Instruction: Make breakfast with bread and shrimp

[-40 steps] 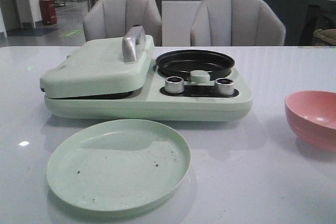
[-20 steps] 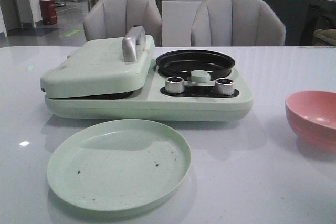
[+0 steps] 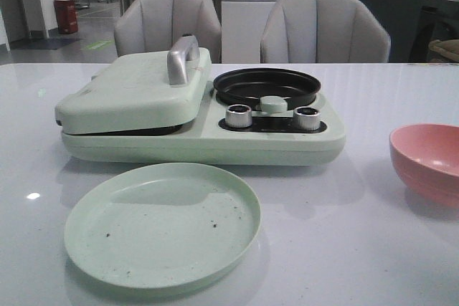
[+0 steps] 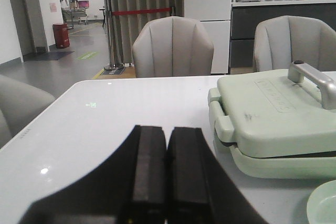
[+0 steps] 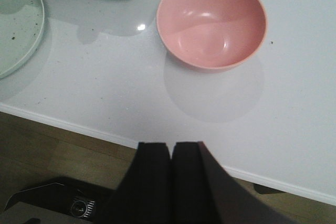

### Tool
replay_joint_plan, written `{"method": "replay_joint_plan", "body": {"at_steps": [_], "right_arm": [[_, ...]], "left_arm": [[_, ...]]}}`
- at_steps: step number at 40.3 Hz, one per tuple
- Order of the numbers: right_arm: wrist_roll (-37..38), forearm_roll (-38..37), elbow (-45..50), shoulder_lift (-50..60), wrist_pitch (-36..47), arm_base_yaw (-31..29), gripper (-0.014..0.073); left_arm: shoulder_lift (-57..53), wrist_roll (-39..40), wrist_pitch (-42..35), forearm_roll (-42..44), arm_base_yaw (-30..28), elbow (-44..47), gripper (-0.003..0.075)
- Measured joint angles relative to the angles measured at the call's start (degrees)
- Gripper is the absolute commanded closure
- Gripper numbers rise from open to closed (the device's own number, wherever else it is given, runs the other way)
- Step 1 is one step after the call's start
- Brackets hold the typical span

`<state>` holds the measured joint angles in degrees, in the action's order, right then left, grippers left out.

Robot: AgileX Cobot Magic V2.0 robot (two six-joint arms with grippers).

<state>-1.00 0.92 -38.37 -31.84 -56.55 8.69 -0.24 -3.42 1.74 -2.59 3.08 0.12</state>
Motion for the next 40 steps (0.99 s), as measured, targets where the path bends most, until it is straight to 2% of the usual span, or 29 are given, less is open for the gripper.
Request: {"method": "replay_joint_plan", "body": {"at_steps": [12,17,25,29,34,40], "right_arm": [[0.00,-0.23,1.61,2.15,2.47,-0.17,0.0559],[0.00,-0.22,7.00,7.77,12.48,-2.10,0.0559],[0.00,-0.22,21.26,19.99,34.20,-6.75,0.0559],[0.00,-0.22,27.92,25.20,42.29,-8.78,0.0559],[0.00,-0.22,34.48,30.35,48.78,-10.08,0.0559],[0.00,-0.22,39.38,32.42,52.19,-10.62,0.0559]], "left_arm": [[0.00,-0.02,0.00,0.00,0.00,0.00,0.0621],[0.00,-0.12,0.00,0.00,0.00,0.00,0.0620],[0.00,-0.12,0.00,0.00,0.00,0.00,0.0620],[0.00,-0.12,0.00,0.00,0.00,0.00,0.0621],[0.00,-0.12,0.00,0.00,0.00,0.00,0.0620],[0.00,-0.12,0.00,0.00,0.00,0.00,0.0620]]}}
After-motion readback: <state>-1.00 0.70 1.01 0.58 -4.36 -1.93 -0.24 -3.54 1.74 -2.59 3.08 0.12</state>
